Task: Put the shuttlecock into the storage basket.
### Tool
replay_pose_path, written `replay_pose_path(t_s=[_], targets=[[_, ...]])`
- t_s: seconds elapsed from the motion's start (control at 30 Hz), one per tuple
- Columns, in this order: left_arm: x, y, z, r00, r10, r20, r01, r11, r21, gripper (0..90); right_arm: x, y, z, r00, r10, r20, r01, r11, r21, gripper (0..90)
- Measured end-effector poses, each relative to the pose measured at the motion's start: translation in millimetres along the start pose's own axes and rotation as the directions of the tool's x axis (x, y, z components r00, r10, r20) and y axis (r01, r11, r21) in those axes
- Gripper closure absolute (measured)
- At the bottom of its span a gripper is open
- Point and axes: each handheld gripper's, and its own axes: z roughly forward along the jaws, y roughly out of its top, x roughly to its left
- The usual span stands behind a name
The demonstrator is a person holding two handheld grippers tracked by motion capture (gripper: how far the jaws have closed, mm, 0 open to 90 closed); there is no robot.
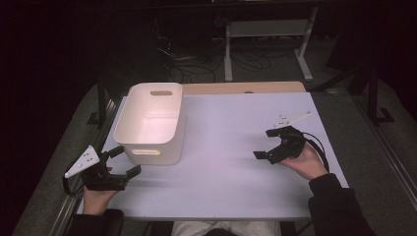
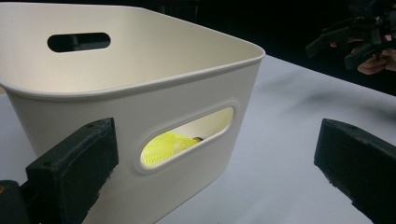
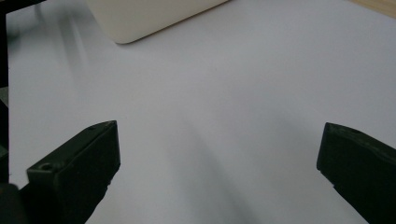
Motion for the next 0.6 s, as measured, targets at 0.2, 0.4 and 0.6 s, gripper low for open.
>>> replay_pose_path(t_s=[0.2, 0.4, 0.6], targets=[[-0.2, 0.0, -0.1, 1.0, -0.002, 0.001, 0.002, 1.0, -0.001, 0.0, 4.8, -10.5, -5.1, 0.9999, 0.011, 0.003, -0.011, 1.0, -0.008, 0.0], [-0.1, 0.0, -0.2, 1.0, -0.002, -0.001, 0.002, 1.0, -0.001, 0.0, 7.7, -22.8, -10.0, 0.9995, 0.027, 0.013, -0.027, 0.999, -0.025, 0.0], [0.4, 0.1, -0.4, 1.0, 0.001, -0.002, -0.001, 1.0, -0.002, 0.0, 10.9, -37.0, -14.7, 0.9983, 0.048, 0.032, -0.047, 0.998, -0.031, 0.0]])
